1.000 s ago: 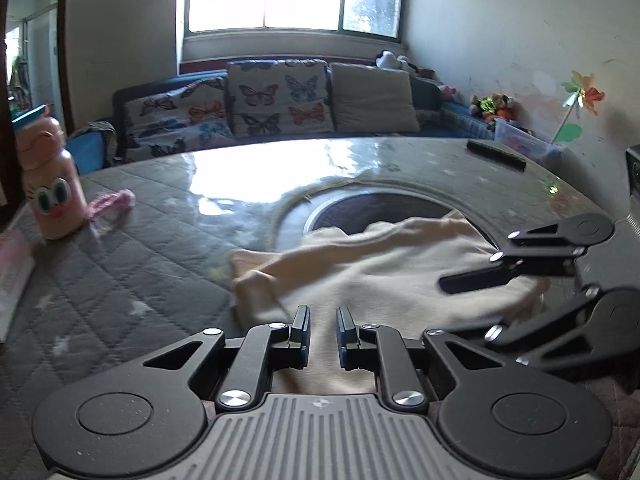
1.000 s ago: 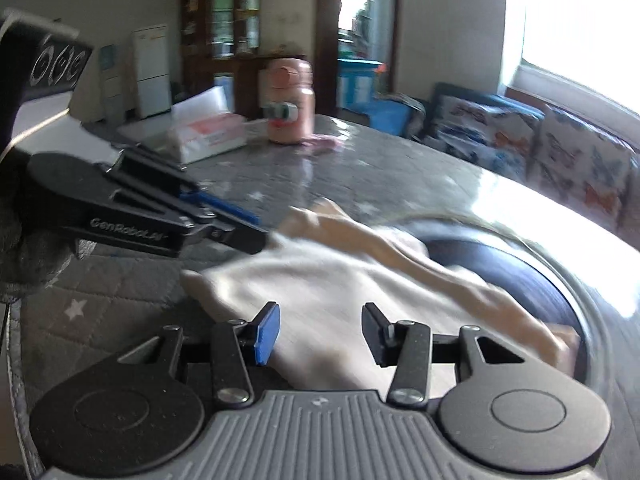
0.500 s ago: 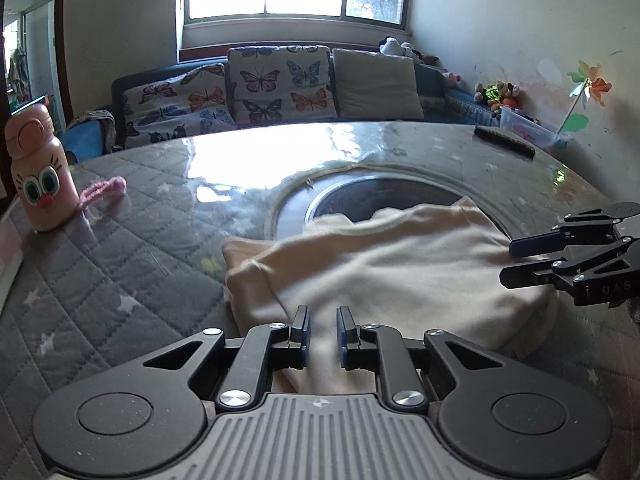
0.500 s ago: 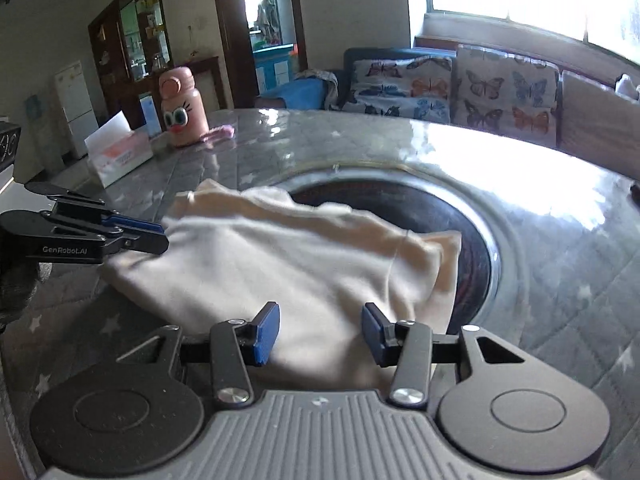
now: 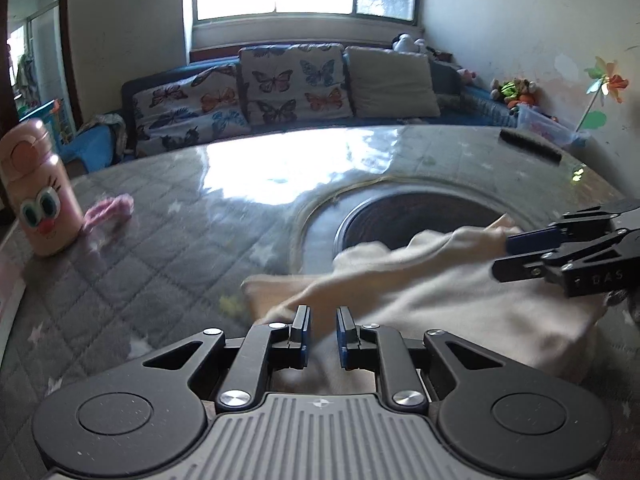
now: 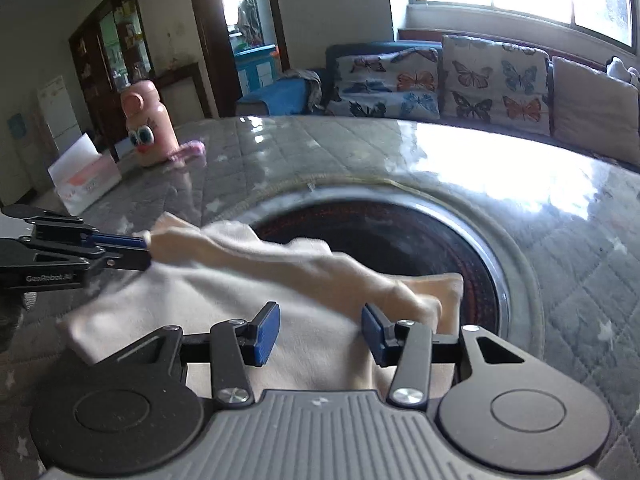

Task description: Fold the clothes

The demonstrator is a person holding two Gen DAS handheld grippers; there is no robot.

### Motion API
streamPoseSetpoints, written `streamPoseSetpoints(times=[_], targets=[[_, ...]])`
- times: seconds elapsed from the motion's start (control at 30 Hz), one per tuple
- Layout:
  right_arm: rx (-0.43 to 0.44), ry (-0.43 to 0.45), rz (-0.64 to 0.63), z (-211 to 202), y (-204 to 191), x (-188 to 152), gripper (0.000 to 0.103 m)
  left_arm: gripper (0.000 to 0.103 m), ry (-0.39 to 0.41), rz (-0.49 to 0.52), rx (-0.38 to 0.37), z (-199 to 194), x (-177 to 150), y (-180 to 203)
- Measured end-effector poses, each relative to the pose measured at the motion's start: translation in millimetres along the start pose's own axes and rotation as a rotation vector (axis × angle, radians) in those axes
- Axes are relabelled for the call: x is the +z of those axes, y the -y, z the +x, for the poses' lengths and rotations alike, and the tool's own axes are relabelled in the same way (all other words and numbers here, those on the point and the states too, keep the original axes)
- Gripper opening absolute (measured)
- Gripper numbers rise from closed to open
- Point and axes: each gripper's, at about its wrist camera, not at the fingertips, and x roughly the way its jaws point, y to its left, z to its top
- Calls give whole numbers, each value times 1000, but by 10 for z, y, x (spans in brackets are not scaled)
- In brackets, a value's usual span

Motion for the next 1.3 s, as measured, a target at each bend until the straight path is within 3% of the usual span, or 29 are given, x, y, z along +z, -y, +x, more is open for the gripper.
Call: streamPoseSetpoints(times=[0.17, 0.33, 0.53, 0.63, 0.8, 1.1, 1.3], targets=[[38, 19, -15, 110, -85, 137, 43, 16, 3, 18, -7, 119, 98, 75], [41, -20, 12, 406, -47, 176, 36, 17, -11, 2, -1, 205, 114, 67], [23, 3, -18, 304, -88, 157, 36, 17, -27, -16, 7, 307, 133, 58], [32, 12, -65, 193, -188, 149, 36, 22, -7, -40, 17, 176, 161, -3], [88, 19, -150, 15, -458, 112, 42, 46, 10, -109, 43, -56, 133, -173], [216, 3, -405, -79, -1217, -89, 46, 59, -51, -234, 105, -263, -108, -382], [231, -1, -571, -3, -1660, -252, 46, 60, -84, -337, 83, -331, -253, -509]])
